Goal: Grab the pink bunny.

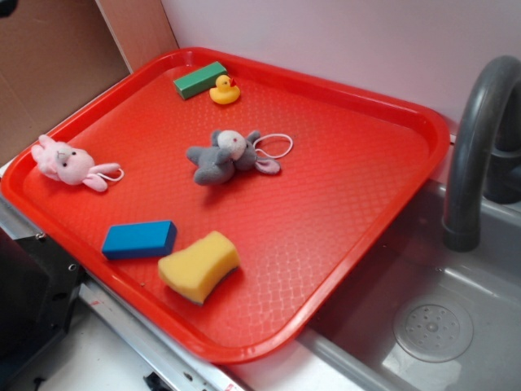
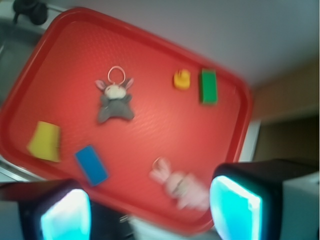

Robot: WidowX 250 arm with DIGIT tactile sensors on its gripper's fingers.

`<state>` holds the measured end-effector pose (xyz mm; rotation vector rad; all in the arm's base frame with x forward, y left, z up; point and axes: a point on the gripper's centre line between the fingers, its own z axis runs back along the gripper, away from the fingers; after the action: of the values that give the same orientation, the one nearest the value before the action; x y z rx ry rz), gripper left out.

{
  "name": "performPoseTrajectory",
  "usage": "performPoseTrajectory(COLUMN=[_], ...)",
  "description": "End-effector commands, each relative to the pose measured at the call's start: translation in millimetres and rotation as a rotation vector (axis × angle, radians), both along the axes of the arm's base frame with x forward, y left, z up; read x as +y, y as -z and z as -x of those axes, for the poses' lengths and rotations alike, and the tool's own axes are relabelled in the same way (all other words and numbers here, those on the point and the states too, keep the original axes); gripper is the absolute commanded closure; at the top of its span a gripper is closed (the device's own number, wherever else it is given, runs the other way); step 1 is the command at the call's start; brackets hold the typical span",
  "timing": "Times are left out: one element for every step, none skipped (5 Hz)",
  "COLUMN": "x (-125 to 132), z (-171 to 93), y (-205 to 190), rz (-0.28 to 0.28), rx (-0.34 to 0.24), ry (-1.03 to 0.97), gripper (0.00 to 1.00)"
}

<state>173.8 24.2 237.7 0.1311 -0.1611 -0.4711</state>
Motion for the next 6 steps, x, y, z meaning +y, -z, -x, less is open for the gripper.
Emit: performPoseTrajectory(x=[26, 36, 56, 69, 85, 91], z=[-26, -19, 0, 11, 19, 18], y=[32, 56, 91, 119, 149, 171], rz=[-0.205, -0.279, -0.356, -0.376, -0.425, -0.43], rx=[0.168, 0.286, 0.357, 0.39, 0.431, 0.46], ry=[0.392, 0.545, 0.648, 0.683, 0.681, 0.671], gripper=[0.0, 0.0, 0.0, 0.0, 0.0, 0.0])
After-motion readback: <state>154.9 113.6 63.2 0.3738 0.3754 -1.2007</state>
